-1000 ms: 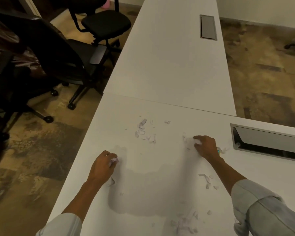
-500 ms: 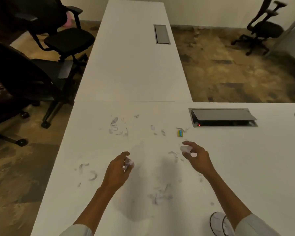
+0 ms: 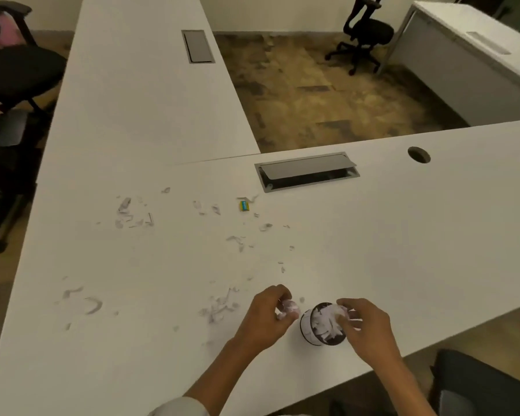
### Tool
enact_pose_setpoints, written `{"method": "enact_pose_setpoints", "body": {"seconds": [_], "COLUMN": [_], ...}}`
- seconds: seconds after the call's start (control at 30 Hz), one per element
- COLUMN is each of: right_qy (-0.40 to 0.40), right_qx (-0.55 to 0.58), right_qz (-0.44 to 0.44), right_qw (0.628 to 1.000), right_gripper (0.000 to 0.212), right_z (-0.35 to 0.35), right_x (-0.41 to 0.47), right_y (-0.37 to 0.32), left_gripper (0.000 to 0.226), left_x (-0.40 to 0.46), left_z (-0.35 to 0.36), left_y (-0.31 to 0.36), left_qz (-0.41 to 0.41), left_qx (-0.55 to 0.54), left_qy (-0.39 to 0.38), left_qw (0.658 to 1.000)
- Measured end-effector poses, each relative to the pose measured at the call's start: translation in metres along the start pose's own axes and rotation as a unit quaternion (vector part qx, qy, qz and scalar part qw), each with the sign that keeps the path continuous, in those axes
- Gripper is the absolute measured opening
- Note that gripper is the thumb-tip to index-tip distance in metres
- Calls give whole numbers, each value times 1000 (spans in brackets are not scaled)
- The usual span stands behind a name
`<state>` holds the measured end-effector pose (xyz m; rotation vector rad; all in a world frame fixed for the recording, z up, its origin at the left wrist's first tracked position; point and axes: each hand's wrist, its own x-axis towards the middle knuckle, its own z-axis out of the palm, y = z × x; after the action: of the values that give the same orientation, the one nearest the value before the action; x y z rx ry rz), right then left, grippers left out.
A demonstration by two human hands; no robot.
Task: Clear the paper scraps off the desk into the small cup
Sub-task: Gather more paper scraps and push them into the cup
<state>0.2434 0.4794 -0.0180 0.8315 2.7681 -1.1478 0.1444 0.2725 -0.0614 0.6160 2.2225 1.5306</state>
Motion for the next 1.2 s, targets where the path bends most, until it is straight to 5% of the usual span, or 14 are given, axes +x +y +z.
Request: {"method": "enact_pose_setpoints", "body": {"seconds": [0.2,0.4,0.73,1.0,1.2], "right_qy": [64,22,75,70,71], "right_qx": [-179,-281,-78,-50,-44], "right_qz": [-19,4,50,78,59], "right_qw": [982,959,993,993,995], "right_gripper": [22,15,14,23,22], "right_z": [32,45,-33,-32,-31], "right_x": [-21,-5,-33,-55,-58], "right_y": [14,24,39,47,36], "left_gripper": [28,24,26,21,35], "left_x": [3,5,12,14,12], "left_z": [35,50,75,90,96], "left_y": [18,16,20,8,10], "left_qz": [10,29,88,157,99], "left_qx": [26,100,271,497,480], "left_qy": [-40,-31,-86,-134,-150], "left_qw": [999,994,955,843,859]}}
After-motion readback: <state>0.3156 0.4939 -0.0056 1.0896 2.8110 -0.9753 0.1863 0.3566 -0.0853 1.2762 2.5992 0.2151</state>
